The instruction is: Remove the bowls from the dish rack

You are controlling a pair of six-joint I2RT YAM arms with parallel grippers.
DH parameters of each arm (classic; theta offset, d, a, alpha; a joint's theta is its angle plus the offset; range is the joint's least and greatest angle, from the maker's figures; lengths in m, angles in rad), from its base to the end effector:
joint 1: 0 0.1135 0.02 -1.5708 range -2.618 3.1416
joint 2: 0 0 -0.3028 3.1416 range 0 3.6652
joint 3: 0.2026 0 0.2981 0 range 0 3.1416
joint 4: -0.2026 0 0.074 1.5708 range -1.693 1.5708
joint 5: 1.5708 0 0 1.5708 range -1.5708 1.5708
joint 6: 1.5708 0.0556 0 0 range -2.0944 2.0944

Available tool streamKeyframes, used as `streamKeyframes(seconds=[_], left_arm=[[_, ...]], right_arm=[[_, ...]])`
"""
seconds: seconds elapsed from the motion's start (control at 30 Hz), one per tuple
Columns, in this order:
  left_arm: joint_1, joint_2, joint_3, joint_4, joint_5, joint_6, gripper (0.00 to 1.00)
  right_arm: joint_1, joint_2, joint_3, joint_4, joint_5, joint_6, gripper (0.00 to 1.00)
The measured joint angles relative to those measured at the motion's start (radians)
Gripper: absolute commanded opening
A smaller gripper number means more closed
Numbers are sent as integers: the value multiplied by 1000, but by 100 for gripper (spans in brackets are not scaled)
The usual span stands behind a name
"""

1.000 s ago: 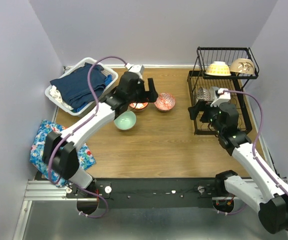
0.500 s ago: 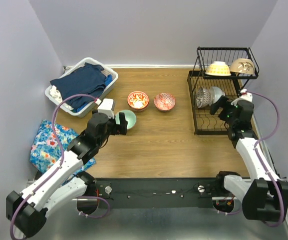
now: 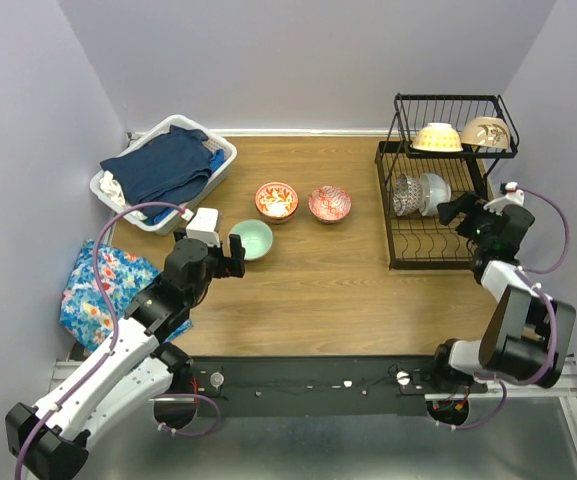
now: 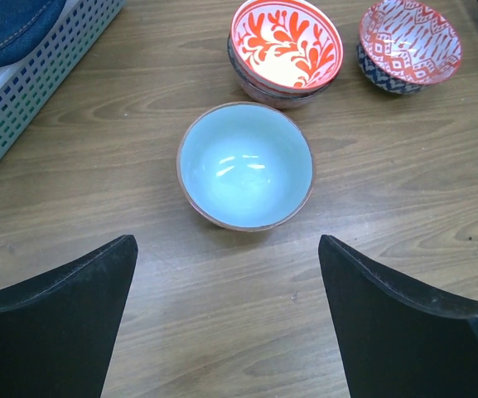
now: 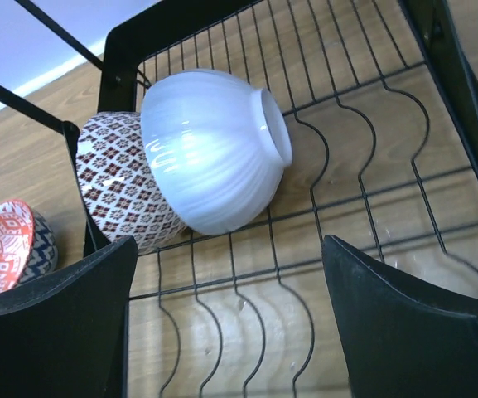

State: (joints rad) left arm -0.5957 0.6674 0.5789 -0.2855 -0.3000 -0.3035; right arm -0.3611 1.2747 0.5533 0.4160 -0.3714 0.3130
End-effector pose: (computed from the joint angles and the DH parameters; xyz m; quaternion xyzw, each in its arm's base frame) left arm 0.1720 -0.0967 0.2884 0.0357 0.8205 -0.1309 0.5553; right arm 0.2976 -0.0908 0.2175 0.1591 0.7841 0.1349 0.5846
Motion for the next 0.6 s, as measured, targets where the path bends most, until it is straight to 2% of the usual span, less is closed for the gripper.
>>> streamKeyframes(seconds=[0.07, 0.2, 0.43, 0.6], left_arm=[[0, 7, -1, 3, -6, 6, 99], [0, 35, -1, 10, -15, 15, 99], [0, 48, -2, 14, -21, 25, 99], [0, 57, -1, 16, -22, 27, 99]], right_arm=[[-26, 72, 4, 76, -60, -8, 100], [-29, 157, 46, 108, -124, -39, 100], [-29, 297, 219, 84, -250, -152, 100], [-29, 349, 274, 69, -325, -202, 100]])
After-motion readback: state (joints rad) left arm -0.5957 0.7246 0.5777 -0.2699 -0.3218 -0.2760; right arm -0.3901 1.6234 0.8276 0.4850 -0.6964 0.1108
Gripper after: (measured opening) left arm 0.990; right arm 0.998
